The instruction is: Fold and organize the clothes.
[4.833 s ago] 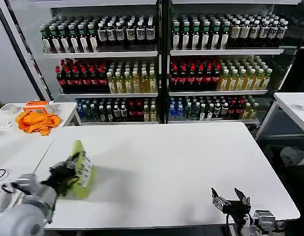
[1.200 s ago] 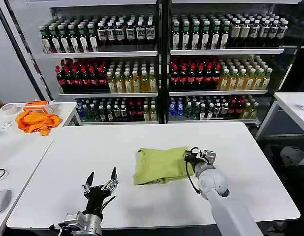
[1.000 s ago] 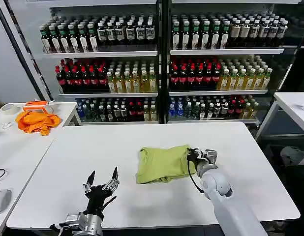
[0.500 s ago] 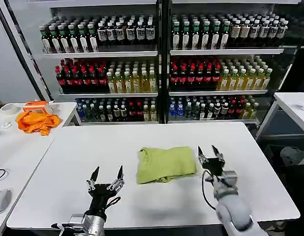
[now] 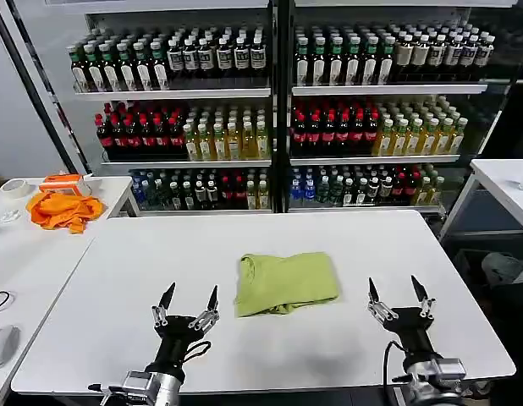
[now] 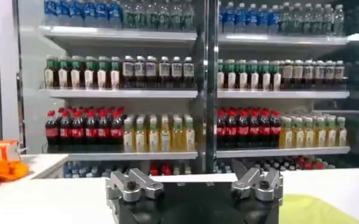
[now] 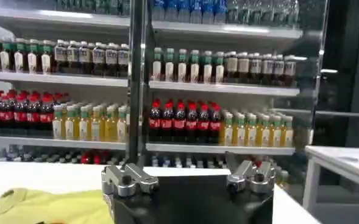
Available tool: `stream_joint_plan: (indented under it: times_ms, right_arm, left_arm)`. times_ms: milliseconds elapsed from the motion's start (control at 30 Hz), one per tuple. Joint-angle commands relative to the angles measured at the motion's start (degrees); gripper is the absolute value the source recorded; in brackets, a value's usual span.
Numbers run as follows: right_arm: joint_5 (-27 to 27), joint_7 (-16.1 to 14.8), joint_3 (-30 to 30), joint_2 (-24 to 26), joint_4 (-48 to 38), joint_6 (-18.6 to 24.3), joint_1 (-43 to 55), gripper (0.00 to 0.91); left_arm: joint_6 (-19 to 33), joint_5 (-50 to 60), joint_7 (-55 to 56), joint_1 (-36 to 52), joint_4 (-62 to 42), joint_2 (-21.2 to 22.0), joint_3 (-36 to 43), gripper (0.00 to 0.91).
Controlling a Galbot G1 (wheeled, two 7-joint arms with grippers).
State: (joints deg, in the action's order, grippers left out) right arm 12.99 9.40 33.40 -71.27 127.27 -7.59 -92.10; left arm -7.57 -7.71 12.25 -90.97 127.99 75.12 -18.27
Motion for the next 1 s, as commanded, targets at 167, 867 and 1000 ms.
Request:
stream_joint_plan:
  times_ms: [167, 867, 1000]
  right_arm:
    - [-3.9, -1.1, 4.0, -2.3, 7.8, 3.2, -9.4, 0.907]
    - [-5.2, -2.3, 2.9, -1.8, 7.4, 2.8, -8.1, 0.907]
    - [-5.1, -1.7, 3.0, -1.9, 7.7, 1.4, -7.7, 0.907]
  left_arm:
    - [-0.6, 2.8, -1.0, -1.5, 2.1, -0.2, -0.7, 0.907]
    - [0.1, 5.1, -1.2, -3.6, 3.9, 1.3, -2.2, 0.907]
    - [0.4, 5.2, -1.2, -3.9, 4.2, 1.3, -2.4, 0.907]
